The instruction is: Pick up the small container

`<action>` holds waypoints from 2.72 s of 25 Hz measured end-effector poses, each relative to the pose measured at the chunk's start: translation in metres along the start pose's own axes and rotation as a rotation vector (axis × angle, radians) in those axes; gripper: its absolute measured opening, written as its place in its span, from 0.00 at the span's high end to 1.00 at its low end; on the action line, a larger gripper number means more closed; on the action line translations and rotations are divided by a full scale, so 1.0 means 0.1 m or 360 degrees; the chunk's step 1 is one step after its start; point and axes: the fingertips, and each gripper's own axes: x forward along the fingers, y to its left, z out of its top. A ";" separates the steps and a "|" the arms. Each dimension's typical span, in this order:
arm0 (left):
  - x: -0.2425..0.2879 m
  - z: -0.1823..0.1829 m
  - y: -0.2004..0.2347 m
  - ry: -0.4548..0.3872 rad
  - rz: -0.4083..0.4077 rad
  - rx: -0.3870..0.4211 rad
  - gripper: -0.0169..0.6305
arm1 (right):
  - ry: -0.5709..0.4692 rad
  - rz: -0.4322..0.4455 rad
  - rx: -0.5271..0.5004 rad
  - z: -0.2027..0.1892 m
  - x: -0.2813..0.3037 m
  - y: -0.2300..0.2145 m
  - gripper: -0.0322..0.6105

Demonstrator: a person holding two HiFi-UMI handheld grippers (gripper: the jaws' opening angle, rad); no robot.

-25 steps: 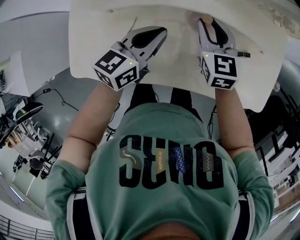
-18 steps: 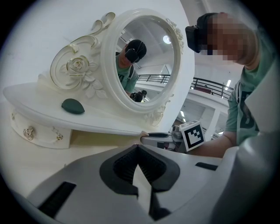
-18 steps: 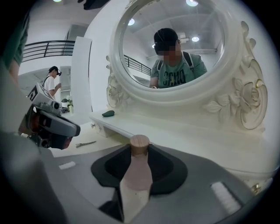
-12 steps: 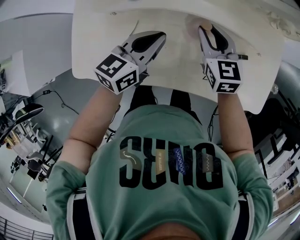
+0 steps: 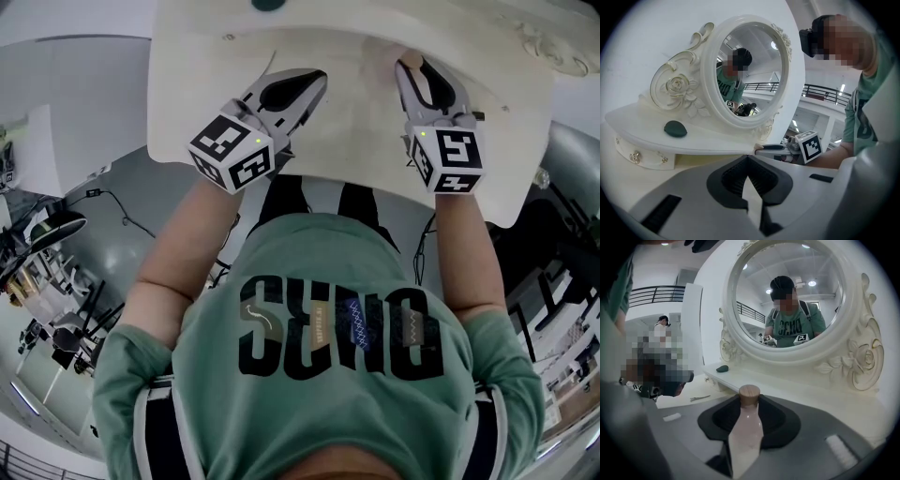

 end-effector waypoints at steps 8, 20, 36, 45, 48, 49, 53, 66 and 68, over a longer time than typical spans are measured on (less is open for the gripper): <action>-0.05 0.19 -0.11 -0.0048 -0.0005 0.0033 0.97 | -0.0041 0.0004 -0.0017 0.21 -0.18 -0.03 0.75; -0.10 0.61 -0.29 -0.0136 -0.0005 0.0101 0.97 | -0.0109 0.0029 -0.0048 0.68 -0.43 -0.10 0.75; -0.11 1.31 -0.59 -0.0255 -0.0022 0.0201 0.97 | -0.0190 0.0135 -0.0108 1.45 -0.75 -0.15 0.75; -0.27 1.80 -0.82 -0.0317 -0.0004 0.0259 0.97 | -0.0263 0.0195 -0.0162 2.13 -1.11 -0.12 0.75; -0.31 1.97 -0.92 -0.0340 -0.0005 0.0281 0.97 | -0.0269 0.0229 -0.0196 2.36 -1.24 -0.11 0.75; -0.32 2.03 -0.95 -0.0349 -0.0007 0.0291 0.97 | -0.0271 0.0241 -0.0206 2.44 -1.27 -0.09 0.75; -0.41 2.28 -1.04 -0.0387 -0.0018 0.0345 0.97 | -0.0298 0.0285 -0.0228 2.73 -1.35 -0.01 0.75; -0.64 3.09 -1.52 -0.0487 -0.0068 0.0534 0.97 | -0.0438 0.0376 -0.0253 3.61 -1.78 0.02 0.75; -0.67 3.20 -1.62 -0.0507 -0.0092 0.0546 0.97 | -0.0460 0.0381 -0.0294 3.74 -1.87 0.03 0.75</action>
